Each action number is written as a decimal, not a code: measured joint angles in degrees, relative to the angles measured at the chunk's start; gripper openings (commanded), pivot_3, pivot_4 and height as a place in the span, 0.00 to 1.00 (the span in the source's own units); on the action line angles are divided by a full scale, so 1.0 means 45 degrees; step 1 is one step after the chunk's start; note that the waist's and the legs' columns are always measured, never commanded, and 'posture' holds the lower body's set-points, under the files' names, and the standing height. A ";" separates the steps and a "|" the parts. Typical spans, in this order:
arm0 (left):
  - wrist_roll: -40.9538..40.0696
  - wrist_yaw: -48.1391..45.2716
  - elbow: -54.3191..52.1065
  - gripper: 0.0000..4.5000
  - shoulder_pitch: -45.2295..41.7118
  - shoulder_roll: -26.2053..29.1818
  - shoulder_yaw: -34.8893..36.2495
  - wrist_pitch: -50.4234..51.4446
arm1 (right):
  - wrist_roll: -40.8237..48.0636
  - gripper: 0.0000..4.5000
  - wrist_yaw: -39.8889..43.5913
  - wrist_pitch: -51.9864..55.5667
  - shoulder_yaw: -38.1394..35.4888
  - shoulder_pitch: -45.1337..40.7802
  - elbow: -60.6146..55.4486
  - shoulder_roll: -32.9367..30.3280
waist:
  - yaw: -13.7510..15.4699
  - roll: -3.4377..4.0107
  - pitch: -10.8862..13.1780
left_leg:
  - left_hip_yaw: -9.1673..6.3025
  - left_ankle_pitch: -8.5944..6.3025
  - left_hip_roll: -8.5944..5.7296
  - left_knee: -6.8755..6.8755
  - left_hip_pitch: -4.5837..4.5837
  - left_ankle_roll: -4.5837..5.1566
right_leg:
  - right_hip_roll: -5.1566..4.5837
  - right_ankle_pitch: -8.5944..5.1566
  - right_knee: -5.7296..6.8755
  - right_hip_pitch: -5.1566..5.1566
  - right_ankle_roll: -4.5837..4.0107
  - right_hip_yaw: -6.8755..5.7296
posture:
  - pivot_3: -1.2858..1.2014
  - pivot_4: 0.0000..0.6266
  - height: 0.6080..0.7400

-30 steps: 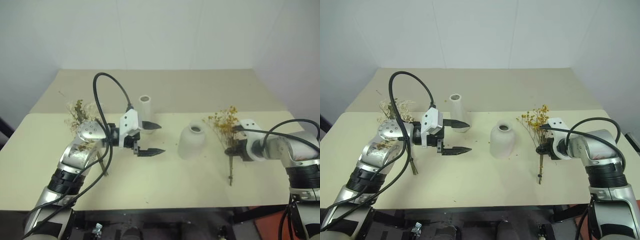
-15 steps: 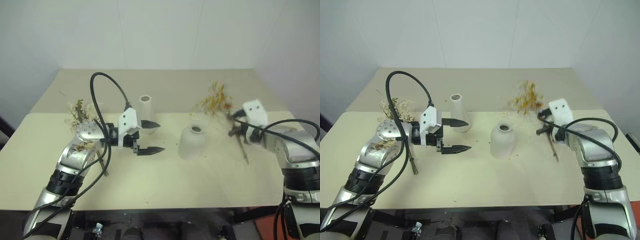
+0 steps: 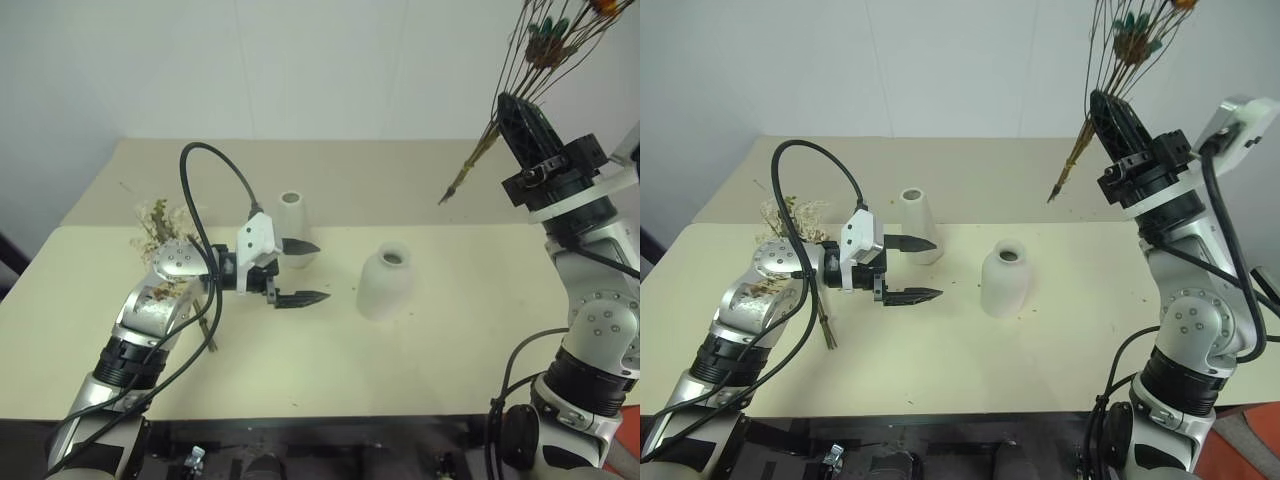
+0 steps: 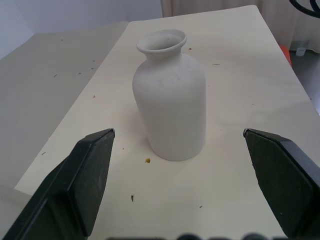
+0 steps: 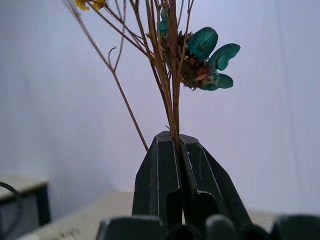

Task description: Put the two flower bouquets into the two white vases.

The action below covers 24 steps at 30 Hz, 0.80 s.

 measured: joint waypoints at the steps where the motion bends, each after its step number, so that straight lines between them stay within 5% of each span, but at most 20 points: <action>1: 0.0001 -0.0004 0.0001 1.00 0.0000 0.0014 0.0001 0.0013 | -0.0021 0.01 0.0258 -0.0151 0.0254 0.0357 -0.0060 -0.0079 | 0.0010 0.0000 0.0000 | 0.0000 0.0000 -0.0001 -0.0001 0.0003 0.0000 | -0.0001 -0.0001 0.0001 0.0003 0.0000 -0.0001 | 0.52 0.24 1.00; 24: -0.0723 0.0168 -0.0837 1.00 0.0126 0.0008 0.0474 0.0572 | -0.0688 0.01 0.2647 -0.2506 0.2923 0.1490 0.2675 0.0278 | -0.0006 0.0001 0.0001 | 0.0003 0.0000 -0.0002 -0.0005 0.0014 0.0000 | 0.0000 -0.0007 0.0002 0.0003 0.0007 0.0003 | 0.52 0.24 1.00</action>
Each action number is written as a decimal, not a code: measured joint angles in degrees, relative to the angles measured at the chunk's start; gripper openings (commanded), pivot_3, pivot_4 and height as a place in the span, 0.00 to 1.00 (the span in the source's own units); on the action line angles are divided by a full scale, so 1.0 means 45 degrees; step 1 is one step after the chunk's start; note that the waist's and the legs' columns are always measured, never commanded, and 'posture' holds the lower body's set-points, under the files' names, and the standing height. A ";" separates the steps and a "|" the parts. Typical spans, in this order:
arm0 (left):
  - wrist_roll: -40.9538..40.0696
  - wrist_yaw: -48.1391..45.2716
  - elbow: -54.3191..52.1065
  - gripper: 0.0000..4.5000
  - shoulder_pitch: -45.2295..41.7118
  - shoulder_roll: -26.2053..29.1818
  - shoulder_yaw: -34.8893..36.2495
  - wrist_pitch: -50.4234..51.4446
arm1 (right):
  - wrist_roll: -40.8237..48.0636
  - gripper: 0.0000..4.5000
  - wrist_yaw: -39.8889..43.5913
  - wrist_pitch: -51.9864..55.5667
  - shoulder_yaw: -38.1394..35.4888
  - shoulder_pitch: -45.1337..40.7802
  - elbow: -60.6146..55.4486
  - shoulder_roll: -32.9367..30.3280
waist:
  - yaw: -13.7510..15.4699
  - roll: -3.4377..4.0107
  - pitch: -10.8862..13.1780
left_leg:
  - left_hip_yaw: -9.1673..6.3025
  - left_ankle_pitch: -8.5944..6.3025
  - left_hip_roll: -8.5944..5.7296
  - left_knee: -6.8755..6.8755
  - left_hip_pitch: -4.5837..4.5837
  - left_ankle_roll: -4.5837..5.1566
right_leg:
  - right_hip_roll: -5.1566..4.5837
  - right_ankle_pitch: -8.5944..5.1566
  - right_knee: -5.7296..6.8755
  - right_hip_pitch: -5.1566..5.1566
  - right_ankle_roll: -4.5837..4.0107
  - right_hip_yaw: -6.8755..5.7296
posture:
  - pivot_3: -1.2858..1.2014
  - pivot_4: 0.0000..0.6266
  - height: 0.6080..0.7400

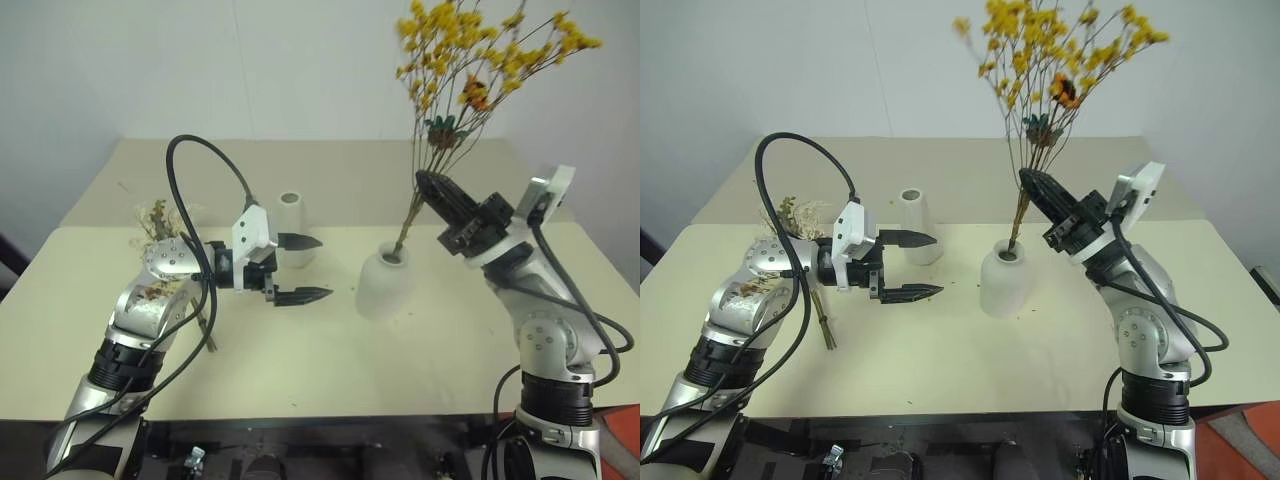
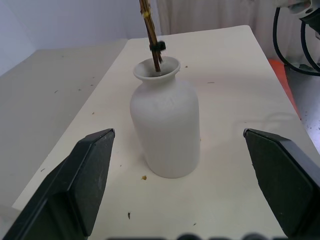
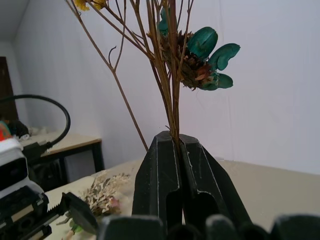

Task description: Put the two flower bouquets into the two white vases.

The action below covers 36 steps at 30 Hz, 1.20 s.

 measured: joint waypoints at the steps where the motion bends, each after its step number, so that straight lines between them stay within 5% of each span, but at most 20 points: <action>1: -0.0001 0.0019 -0.0020 1.00 0.0009 0.0010 0.0000 0.0001 | -0.0084 0.01 0.0147 -0.0133 0.0041 0.0022 0.0189 0.0020 | 0.0005 0.0000 0.0000 | 0.0001 0.0000 -0.0001 0.0000 -0.0002 0.0000 | -0.0001 0.0000 -0.0001 0.0000 0.0000 0.0000 | 0.52 0.24 1.00; 14: 0.0021 0.0088 -0.0018 1.00 0.0147 0.0110 0.0000 -0.0018 | -0.1322 0.01 0.0751 -0.1708 0.0757 0.0512 0.1460 0.0686 | -0.0001 0.0001 0.0000 | 0.0000 0.0000 0.0001 -0.0001 0.0003 -0.0001 | 0.0001 0.0000 0.0001 0.0000 -0.0001 0.0000 | 0.52 0.24 1.00; 27: 0.0272 0.0057 0.0186 1.00 0.0145 0.0119 -0.0005 -0.0102 | -0.1326 1.00 0.0875 -0.1792 0.0829 0.1638 0.0760 0.0584 | 0.0007 0.0001 0.0001 | 0.0001 0.0000 0.0002 -0.0003 0.0006 -0.0001 | 0.0002 -0.0009 0.0003 0.0000 0.0014 0.0000 | 0.52 0.24 1.00; 36: 0.0473 0.0049 0.0558 1.00 0.0159 0.0206 -0.0004 -0.0297 | -0.1425 1.00 0.1163 -0.1773 0.0773 0.3333 -0.0425 -0.0855 | 0.0027 0.0001 0.0001 | 0.0001 0.0000 0.0001 -0.0002 0.0004 -0.0001 | 0.0000 -0.0052 0.0000 0.0003 0.0085 0.0000 | 0.52 0.24 1.00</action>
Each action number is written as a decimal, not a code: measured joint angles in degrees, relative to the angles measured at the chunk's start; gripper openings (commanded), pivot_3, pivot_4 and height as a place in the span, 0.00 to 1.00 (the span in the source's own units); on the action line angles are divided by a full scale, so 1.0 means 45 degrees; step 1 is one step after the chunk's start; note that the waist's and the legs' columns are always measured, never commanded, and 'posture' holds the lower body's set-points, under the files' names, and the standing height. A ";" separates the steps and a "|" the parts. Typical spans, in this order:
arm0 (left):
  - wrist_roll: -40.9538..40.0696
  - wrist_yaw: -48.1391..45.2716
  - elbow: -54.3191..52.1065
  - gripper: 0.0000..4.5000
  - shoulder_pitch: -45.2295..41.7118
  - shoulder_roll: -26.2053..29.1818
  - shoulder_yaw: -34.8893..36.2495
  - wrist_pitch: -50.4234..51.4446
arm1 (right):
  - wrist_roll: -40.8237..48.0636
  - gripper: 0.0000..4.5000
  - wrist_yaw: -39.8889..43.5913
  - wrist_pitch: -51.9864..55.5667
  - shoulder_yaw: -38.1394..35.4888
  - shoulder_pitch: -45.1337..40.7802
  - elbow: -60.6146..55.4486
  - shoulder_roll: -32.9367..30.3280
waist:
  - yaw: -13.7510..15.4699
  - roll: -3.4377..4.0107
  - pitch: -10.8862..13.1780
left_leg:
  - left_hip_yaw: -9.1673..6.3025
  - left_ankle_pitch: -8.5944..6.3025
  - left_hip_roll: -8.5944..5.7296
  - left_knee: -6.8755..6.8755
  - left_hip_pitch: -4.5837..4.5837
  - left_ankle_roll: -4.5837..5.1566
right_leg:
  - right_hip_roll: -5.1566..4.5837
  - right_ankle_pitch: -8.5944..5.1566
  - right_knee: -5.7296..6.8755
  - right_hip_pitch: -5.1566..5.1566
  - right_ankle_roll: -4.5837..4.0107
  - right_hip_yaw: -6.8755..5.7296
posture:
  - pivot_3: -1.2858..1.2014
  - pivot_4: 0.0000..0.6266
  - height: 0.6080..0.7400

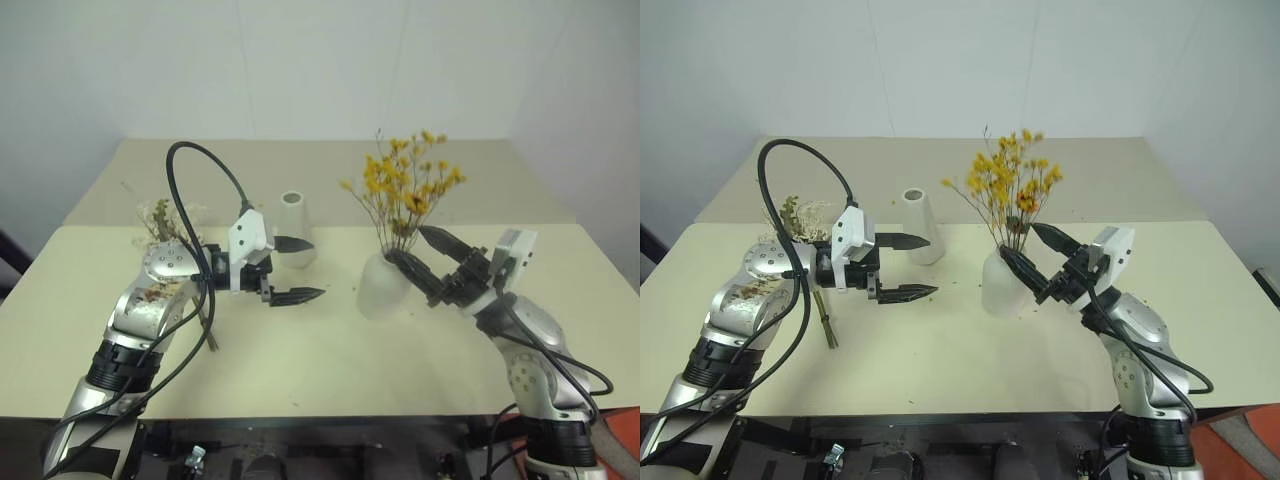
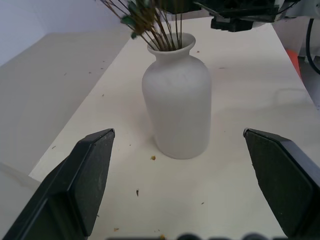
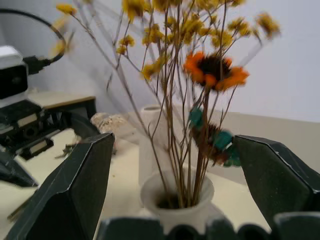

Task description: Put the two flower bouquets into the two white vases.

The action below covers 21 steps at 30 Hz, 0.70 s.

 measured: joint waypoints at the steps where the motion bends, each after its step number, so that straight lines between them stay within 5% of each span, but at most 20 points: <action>1: -0.0012 0.0062 -0.0068 1.00 0.0090 0.0023 0.0034 0.0011 | 0.0003 1.00 0.0081 0.0033 -0.0024 0.0197 -0.0209 -0.0264 | -0.0014 0.0000 0.0000 | 0.0002 0.0000 0.0000 -0.0001 0.0000 0.0000 | -0.0001 -0.0001 -0.0001 0.0000 0.0002 0.0003 | 0.52 0.24 1.00; 11: 0.0160 0.4454 -0.3298 1.00 0.2623 0.0186 0.2230 0.3070 | 0.0854 1.00 0.2063 0.1846 -0.2216 0.2995 -0.2267 -0.5067 | 0.0018 -0.0002 -0.0001 | 0.0005 -0.0001 0.0000 0.0001 0.0031 0.0000 | -0.0005 -0.0011 -0.0003 0.0038 0.0015 0.0007 | 0.52 0.24 1.00; 21: 0.1989 1.2022 -0.7435 1.00 0.1276 -0.1932 0.3056 1.3871 | 0.1301 1.00 0.2906 0.3006 -0.1874 0.1991 -0.3467 -0.6684 | 0.0019 -0.0028 -0.0009 | -0.0004 0.0000 -0.0009 0.0014 0.0030 -0.0002 | -0.0002 -0.0010 -0.0002 0.0045 0.0023 0.0000 | 0.52 0.24 1.00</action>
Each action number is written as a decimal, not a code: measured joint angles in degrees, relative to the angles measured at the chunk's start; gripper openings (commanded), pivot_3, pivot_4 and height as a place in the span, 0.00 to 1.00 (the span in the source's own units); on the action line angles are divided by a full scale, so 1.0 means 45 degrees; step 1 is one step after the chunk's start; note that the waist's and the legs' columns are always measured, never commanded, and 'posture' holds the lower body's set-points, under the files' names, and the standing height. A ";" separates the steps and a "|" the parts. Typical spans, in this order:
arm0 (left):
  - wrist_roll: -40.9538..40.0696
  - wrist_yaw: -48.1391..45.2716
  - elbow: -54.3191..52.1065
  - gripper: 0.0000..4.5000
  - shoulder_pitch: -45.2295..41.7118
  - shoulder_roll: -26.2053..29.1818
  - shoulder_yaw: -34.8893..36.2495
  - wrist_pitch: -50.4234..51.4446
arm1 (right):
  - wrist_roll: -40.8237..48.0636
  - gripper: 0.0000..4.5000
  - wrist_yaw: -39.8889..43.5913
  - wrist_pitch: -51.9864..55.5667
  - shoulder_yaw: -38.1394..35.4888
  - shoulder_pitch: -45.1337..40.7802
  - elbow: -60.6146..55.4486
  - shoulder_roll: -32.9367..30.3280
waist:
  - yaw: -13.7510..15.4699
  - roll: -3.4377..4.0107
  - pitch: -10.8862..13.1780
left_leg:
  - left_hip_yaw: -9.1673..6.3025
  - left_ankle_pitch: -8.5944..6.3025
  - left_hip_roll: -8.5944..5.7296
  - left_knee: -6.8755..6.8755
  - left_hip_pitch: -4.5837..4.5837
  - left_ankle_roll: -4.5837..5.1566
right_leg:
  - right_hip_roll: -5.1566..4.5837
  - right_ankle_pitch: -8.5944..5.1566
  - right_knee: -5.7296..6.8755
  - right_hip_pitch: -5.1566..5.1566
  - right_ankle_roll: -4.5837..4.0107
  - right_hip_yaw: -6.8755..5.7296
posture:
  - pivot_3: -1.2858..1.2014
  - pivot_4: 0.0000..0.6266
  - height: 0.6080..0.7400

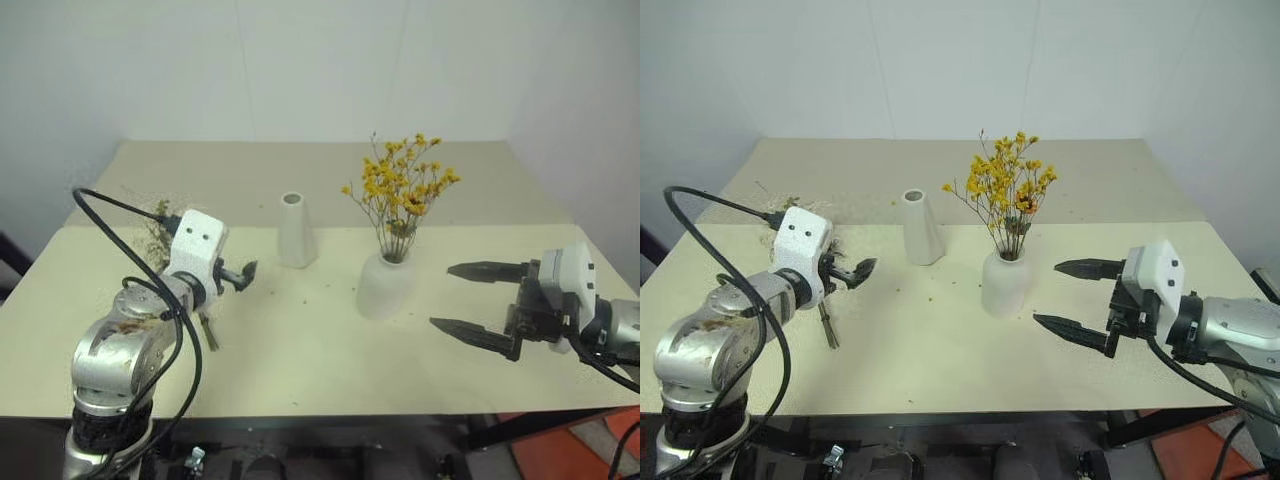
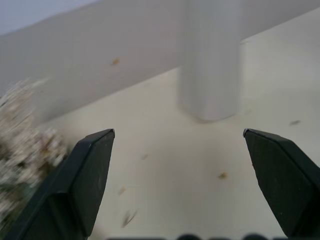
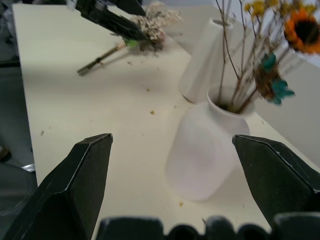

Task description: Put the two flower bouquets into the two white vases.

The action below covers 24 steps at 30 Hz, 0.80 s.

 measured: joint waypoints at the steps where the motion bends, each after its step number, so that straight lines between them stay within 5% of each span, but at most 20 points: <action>1: 0.0196 0.0421 -0.0009 1.00 -0.0330 -0.0221 0.0129 0.0862 | 0.0000 1.00 0.0026 0.0061 0.0137 -0.0158 -0.0015 -0.0037 | 0.0007 -0.0001 -0.0001 | 0.0000 0.0000 0.0000 -0.0001 -0.0001 0.0000 | 0.0000 -0.0001 -0.0004 0.0001 0.0000 -0.0001 | 0.52 0.24 1.00; 10: 0.1537 0.3785 0.2766 1.00 -0.1961 -0.1988 0.1641 0.1869 | -0.0242 1.00 0.0295 0.0330 0.1036 -0.0687 0.0343 -0.0040 | 0.0114 -0.0008 0.0000 | -0.0002 0.0001 -0.0007 -0.0002 -0.0009 -0.0005 | -0.0006 0.0001 -0.0014 0.0000 0.0000 -0.0006 | 0.52 0.24 1.00; 24: -0.0192 0.6128 0.6488 1.00 -0.3225 -0.2206 0.3275 0.1870 | 0.0744 1.00 0.0847 0.0699 0.1701 -0.2265 -0.0119 0.0099 | 0.0042 -0.0012 -0.0003 | -0.0005 0.0001 -0.0007 -0.0007 -0.0017 -0.0014 | -0.0008 0.0005 -0.0014 -0.0016 0.0003 -0.0004 | 0.52 0.24 1.00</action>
